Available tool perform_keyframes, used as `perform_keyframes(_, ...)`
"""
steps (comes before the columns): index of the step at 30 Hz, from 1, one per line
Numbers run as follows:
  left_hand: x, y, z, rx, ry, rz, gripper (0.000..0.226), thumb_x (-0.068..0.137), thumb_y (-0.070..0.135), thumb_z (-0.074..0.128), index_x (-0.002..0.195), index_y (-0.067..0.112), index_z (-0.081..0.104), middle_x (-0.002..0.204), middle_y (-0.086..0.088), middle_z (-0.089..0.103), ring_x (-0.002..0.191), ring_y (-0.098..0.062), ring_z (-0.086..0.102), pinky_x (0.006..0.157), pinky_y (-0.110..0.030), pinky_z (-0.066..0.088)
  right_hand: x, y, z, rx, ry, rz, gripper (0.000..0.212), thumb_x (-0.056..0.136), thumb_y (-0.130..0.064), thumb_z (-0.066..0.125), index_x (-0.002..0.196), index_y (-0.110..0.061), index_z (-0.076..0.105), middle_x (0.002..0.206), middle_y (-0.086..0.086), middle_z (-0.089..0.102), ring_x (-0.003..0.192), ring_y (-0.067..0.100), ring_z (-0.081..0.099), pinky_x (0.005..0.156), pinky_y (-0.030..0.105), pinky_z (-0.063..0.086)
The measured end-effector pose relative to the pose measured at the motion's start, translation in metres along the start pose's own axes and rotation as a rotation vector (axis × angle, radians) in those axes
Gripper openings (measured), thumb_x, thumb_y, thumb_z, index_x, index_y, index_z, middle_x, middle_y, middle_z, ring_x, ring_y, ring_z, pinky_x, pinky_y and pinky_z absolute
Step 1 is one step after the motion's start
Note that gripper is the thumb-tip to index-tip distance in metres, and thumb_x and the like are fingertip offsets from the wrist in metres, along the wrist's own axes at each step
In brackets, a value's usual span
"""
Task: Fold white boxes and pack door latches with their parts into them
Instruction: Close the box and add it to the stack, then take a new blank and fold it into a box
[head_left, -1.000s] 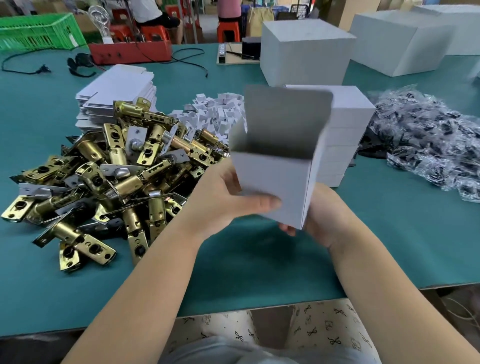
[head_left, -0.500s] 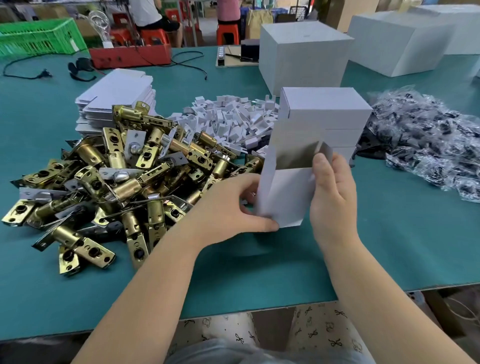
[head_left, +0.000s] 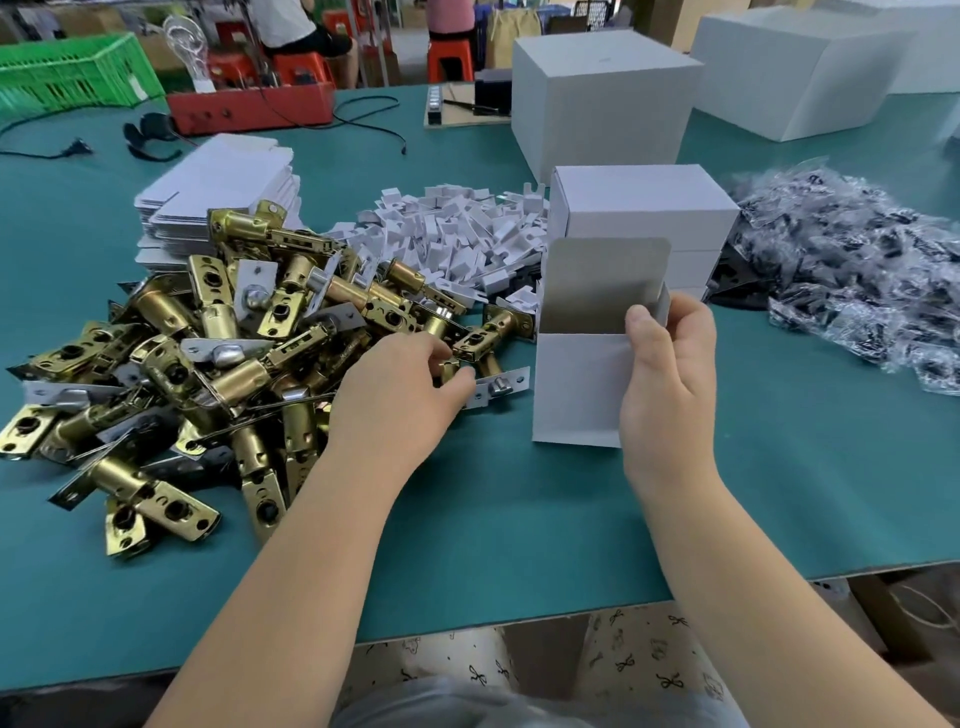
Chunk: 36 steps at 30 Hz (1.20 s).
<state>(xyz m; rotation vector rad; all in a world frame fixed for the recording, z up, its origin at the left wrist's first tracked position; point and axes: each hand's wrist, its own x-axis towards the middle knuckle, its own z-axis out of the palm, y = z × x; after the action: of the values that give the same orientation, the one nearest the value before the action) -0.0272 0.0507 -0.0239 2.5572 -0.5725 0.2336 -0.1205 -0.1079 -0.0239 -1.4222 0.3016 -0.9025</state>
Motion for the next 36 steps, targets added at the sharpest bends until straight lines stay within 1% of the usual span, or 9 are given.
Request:
perform_keyframes(3,0.003,0.005,0.004,0.067,-0.001,-0.050,0.049,0.091,0.057,0.054,0.122,0.020,0.064,0.103,0.003,0.063,0.085,-0.015,0.052,0.063,-0.027,0.038,-0.001,-0.001,0.000,-0.008,-0.009,-0.010,0.008,0.084,-0.032,0.047,0.092,-0.029,0.047,0.087,-0.012,0.048,0.073,-0.008,0.047,0.070,0.009,0.038)
perform_keyframes(7,0.007,0.015,0.007,0.213,0.004,-0.083,0.054,0.089,0.068,0.047,0.103,0.021,0.069,0.087,0.003,0.063,0.073,-0.017,0.052,0.047,-0.024,0.032,-0.003,-0.002,0.001,-0.005,-0.024,-0.009,0.008,0.084,-0.032,0.047,0.091,-0.029,0.047,0.086,-0.012,0.047,0.073,-0.008,0.046,0.070,0.008,0.037)
perform_keyframes(13,0.011,0.016,0.010,0.148,0.062,-0.088,0.036,0.093,0.049,0.048,0.086,0.021,0.069,0.075,0.003,0.060,0.070,-0.021,0.056,0.048,-0.025,0.033,-0.003,-0.003,0.001,0.007,-0.042,0.033,0.010,0.084,-0.034,0.047,0.093,-0.030,0.048,0.090,-0.011,0.050,0.076,-0.007,0.048,0.072,0.009,0.039)
perform_keyframes(18,0.013,0.018,0.009,-0.337,0.188,-0.098,0.030,0.091,0.033,0.063,0.115,0.018,0.072,0.095,0.011,0.070,0.092,-0.011,0.064,0.076,-0.019,0.043,-0.003,-0.004,0.002,0.009,-0.059,0.074,0.012,0.084,-0.036,0.045,0.094,-0.030,0.048,0.095,-0.008,0.050,0.085,0.003,0.048,0.079,0.020,0.041)
perform_keyframes(20,0.015,0.018,0.009,-0.540,0.171,-0.120,0.029,0.090,0.028,0.067,0.118,0.020,0.070,0.093,0.013,0.068,0.090,-0.012,0.069,0.083,-0.026,0.054,-0.003,-0.004,0.001,0.002,-0.058,0.075,0.013,0.084,-0.037,0.045,0.094,-0.030,0.048,0.094,-0.009,0.051,0.084,0.002,0.049,0.078,0.019,0.042)
perform_keyframes(22,0.017,0.017,0.010,-0.725,0.162,-0.164,0.025,0.092,0.023,0.067,0.116,0.022,0.068,0.098,0.005,0.069,0.078,-0.008,0.072,0.080,-0.037,0.060,-0.003,-0.004,0.001,-0.002,-0.062,0.072,0.013,0.084,-0.037,0.044,0.095,-0.030,0.048,0.092,-0.011,0.051,0.080,-0.002,0.049,0.075,0.014,0.041)
perform_keyframes(26,0.016,0.019,0.002,-1.048,0.278,-0.214,0.020,0.097,0.015,0.060,0.116,0.014,0.066,0.105,-0.004,0.069,0.085,-0.008,0.072,0.070,-0.022,0.059,-0.003,-0.004,0.001,-0.002,-0.090,0.070,0.014,0.085,-0.037,0.044,0.093,-0.030,0.052,0.083,-0.020,0.056,0.076,-0.005,0.051,0.069,0.009,0.041)
perform_keyframes(30,0.016,0.016,-0.027,-1.529,0.301,-0.213,0.021,0.098,0.010,0.055,0.117,0.008,0.063,0.104,-0.007,0.068,0.092,-0.021,0.070,0.073,-0.027,0.059,-0.004,-0.004,0.002,-0.002,-0.135,0.047,0.018,0.091,-0.035,0.042,0.102,-0.033,0.055,0.087,-0.029,0.062,0.085,-0.009,0.055,0.073,0.005,0.041)
perform_keyframes(36,0.011,0.024,-0.080,-1.672,0.092,0.186,0.021,0.088,0.023,0.059,0.105,0.010,0.061,0.091,-0.001,0.072,0.085,-0.016,0.070,0.068,-0.023,0.059,-0.008,-0.007,0.004,-0.023,-0.206,0.032,0.026,0.102,-0.021,0.030,0.108,-0.041,0.045,0.091,-0.050,0.055,0.091,-0.029,0.049,0.073,-0.006,0.034)
